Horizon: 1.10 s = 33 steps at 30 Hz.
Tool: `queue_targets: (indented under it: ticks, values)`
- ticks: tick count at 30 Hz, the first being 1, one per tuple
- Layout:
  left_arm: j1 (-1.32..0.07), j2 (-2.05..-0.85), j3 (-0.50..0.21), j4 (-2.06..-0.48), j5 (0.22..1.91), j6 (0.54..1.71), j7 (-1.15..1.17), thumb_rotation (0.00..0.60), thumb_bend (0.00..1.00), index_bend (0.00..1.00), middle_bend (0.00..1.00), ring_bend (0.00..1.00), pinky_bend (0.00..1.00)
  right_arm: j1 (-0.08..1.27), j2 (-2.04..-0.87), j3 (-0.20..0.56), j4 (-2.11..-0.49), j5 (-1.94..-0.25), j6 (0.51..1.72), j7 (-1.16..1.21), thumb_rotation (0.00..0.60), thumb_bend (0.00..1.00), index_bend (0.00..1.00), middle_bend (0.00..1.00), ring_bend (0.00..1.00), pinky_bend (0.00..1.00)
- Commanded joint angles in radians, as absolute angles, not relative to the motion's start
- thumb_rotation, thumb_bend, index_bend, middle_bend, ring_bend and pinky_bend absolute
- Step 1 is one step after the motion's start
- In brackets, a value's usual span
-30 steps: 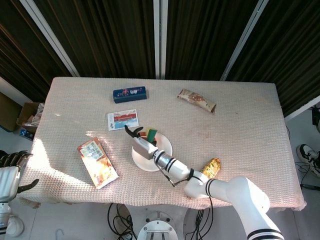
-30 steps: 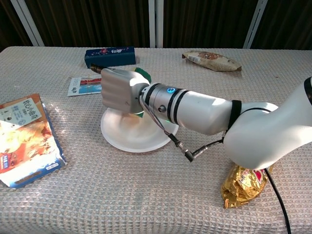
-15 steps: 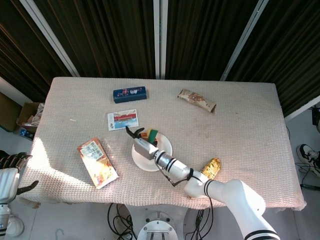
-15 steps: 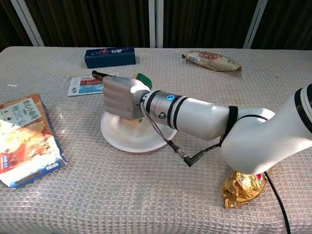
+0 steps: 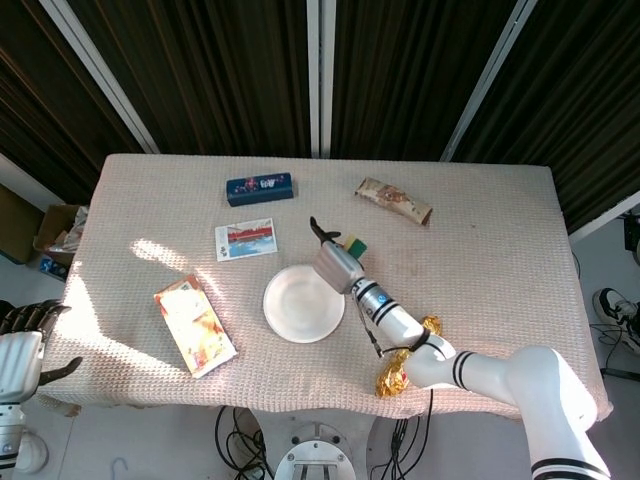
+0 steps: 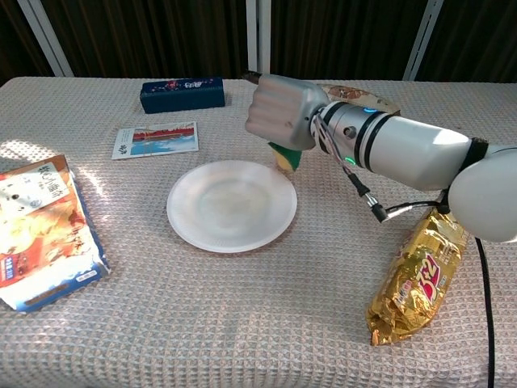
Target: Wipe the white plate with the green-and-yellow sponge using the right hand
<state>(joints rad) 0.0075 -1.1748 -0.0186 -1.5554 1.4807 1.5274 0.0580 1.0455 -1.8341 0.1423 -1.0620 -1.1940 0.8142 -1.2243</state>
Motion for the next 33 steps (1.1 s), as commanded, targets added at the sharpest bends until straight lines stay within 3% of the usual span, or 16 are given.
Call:
queue_targets:
  ticks: [1, 5, 7, 10, 13, 21, 26, 33]
  values:
    - [0.006, -1.168, -0.018, -1.568, 1.484, 1.529, 0.07, 0.6, 0.0, 0.26, 0.19, 0.17, 0.17, 1.008, -1.775, 0.173, -1.152, -1.025, 0.733, -1.199, 0.6, 0.4, 0.58, 0.48, 0.28, 0.0]
    - [0.009, -1.164, -0.016, -1.58, 1.486, 1.533, 0.08, 0.6, 0.0, 0.26, 0.19, 0.17, 0.17, 1.004, -1.719, 0.17, -1.203, -0.885, 0.728, -1.215, 0.6, 0.26, 0.09, 0.18, 0.06, 0.0]
    - [0.009, -1.163, -0.016, -1.582, 1.484, 1.533, 0.08, 0.6, 0.0, 0.26, 0.19, 0.17, 0.17, 0.998, -1.684, 0.172, -1.242, -0.84, 0.741, -1.205, 0.6, 0.21, 0.0, 0.08, 0.01, 0.0]
    - [0.006, -1.164, -0.018, -1.58, 1.484, 1.53, 0.078, 0.6, 0.0, 0.26, 0.19, 0.17, 0.17, 0.98, -1.601, 0.176, -1.338, -0.799, 0.771, -1.162, 0.6, 0.18, 0.0, 0.01, 0.0, 0.0]
    - [0.004, -1.165, -0.02, -1.575, 1.484, 1.53, 0.077, 0.6, 0.0, 0.26, 0.19, 0.17, 0.17, 0.933, -1.496, 0.174, -1.457, -0.844, 0.831, -1.074, 0.6, 0.18, 0.0, 0.0, 0.0, 0.0]
    - [-0.001, -1.184, -0.037, -1.548, 1.465, 1.533, 0.081, 0.6, 0.0, 0.26, 0.19, 0.17, 0.17, 0.639, -1.194, 0.094, -1.737, -1.144, 1.153, -0.686, 0.6, 0.18, 0.0, 0.05, 0.0, 0.0]
    - [0.001, -1.194, -0.05, -1.545, 1.448, 1.541, 0.08, 0.6, 0.0, 0.26, 0.19, 0.17, 0.17, 0.439, -1.085, -0.004, -1.763, -1.314, 1.348, -0.419, 0.6, 0.19, 0.0, 0.03, 0.0, 0.0]
    - [0.005, -1.197, -0.052, -1.568, 1.445, 1.553, 0.108, 0.6, 0.0, 0.26, 0.19, 0.17, 0.17, 0.256, -1.061, -0.079, -1.699, -1.435, 1.515, -0.152, 0.6, 0.2, 0.0, 0.0, 0.0, 0.0]
